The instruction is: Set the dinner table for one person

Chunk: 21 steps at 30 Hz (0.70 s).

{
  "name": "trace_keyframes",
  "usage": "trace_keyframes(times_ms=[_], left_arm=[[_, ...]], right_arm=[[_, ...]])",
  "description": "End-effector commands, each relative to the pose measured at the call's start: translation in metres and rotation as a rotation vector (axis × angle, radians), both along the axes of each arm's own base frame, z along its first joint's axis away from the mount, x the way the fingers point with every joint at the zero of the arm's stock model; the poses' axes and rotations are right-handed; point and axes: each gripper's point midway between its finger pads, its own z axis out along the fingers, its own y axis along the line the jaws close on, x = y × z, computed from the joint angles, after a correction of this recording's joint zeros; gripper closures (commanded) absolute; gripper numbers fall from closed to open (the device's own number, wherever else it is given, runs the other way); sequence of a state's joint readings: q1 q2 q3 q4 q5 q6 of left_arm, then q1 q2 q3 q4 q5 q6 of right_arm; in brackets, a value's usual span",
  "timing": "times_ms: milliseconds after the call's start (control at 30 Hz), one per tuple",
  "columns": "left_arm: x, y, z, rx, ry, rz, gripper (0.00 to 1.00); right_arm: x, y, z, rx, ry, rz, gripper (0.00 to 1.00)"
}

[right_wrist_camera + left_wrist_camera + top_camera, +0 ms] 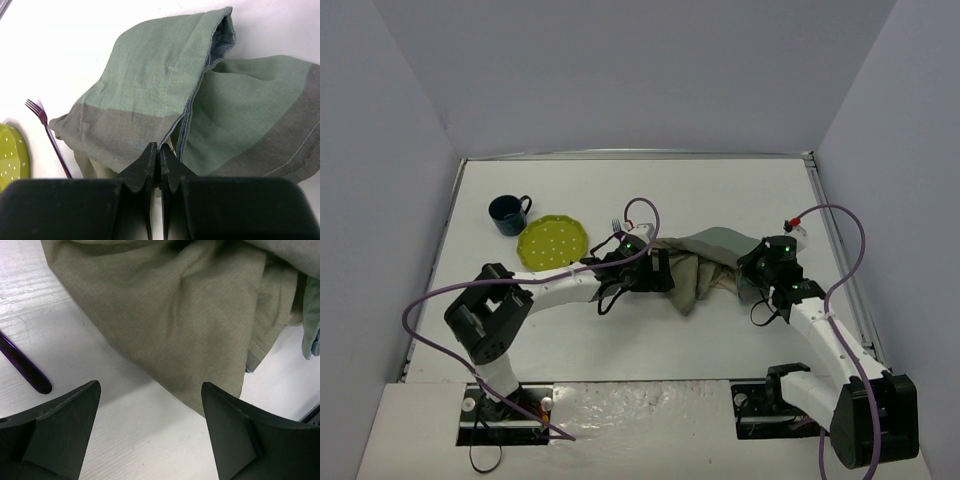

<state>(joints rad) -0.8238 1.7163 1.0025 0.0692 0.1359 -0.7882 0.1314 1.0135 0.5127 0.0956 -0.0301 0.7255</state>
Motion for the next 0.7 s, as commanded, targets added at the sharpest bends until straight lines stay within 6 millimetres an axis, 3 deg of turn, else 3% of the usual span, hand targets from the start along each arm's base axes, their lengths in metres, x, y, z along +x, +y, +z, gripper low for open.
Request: trace_keyframes(times_ms=[0, 333, 533, 667], left_arm=[[0.011, -0.020, 0.023, -0.083, -0.025, -0.002, 0.22], [-0.002, -0.038, 0.020, -0.157, 0.059, -0.030, 0.22], [-0.004, -0.043, 0.039, -0.241, 0.049, 0.018, 0.21], [-0.005, -0.052, 0.055, -0.394, 0.076, 0.115, 0.21]], right_arm=[[0.024, -0.004, 0.046, -0.014, -0.126, -0.018, 1.00], [0.042, -0.008, 0.061, -0.043, -0.153, -0.037, 1.00], [0.046, -0.005, 0.065, -0.023, -0.167, -0.031, 1.00], [0.050, -0.004, 0.072, -0.016, -0.181, -0.032, 1.00]])
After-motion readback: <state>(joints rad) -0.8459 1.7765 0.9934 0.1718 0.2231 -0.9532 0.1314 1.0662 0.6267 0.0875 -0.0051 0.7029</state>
